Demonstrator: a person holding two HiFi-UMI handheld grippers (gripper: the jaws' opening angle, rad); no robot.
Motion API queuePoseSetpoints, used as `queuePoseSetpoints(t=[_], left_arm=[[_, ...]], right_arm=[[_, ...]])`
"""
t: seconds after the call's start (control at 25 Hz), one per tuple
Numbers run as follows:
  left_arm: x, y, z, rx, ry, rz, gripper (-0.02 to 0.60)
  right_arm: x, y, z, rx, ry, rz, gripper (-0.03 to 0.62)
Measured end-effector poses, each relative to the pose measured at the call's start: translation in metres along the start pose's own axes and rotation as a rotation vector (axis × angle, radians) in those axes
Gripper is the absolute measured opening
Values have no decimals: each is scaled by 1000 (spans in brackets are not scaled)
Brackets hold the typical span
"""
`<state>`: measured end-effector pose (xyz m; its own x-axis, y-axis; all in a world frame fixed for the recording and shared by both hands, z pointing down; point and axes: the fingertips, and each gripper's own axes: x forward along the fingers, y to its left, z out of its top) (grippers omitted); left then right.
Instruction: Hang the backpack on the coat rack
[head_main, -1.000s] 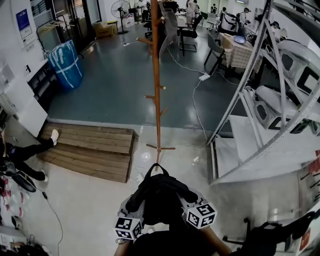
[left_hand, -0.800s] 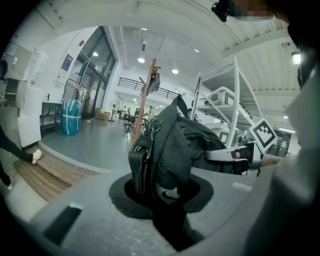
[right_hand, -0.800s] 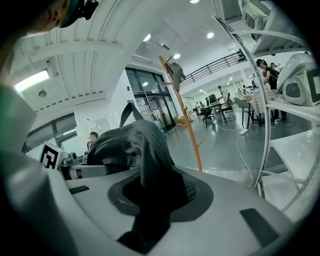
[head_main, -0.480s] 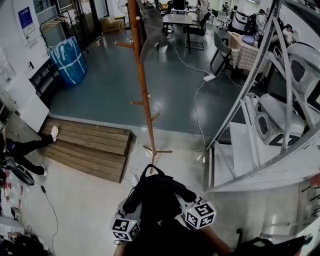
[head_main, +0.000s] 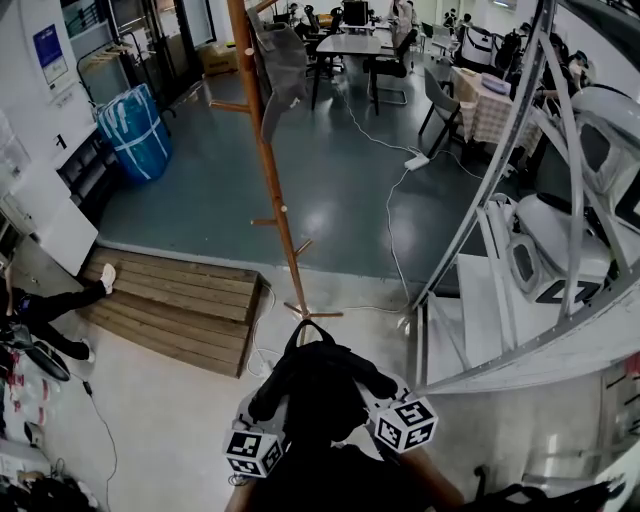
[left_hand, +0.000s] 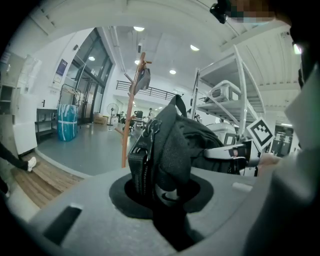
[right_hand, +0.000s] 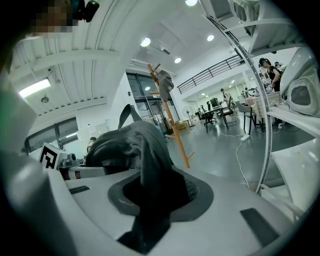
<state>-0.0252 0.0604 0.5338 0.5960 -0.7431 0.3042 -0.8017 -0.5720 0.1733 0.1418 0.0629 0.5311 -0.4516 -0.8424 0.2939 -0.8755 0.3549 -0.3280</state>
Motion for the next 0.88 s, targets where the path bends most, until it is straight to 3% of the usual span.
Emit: queuePoseSetpoints(t=[0.36,0.88], left_arm=[[48,29,27,-5,-9,-1,94],[124,108,62,-21,-7,-28,94]], right_arm=[[53,-27,34,-19,-7,18,92],[152,-52,74,-11,11,-4,92]])
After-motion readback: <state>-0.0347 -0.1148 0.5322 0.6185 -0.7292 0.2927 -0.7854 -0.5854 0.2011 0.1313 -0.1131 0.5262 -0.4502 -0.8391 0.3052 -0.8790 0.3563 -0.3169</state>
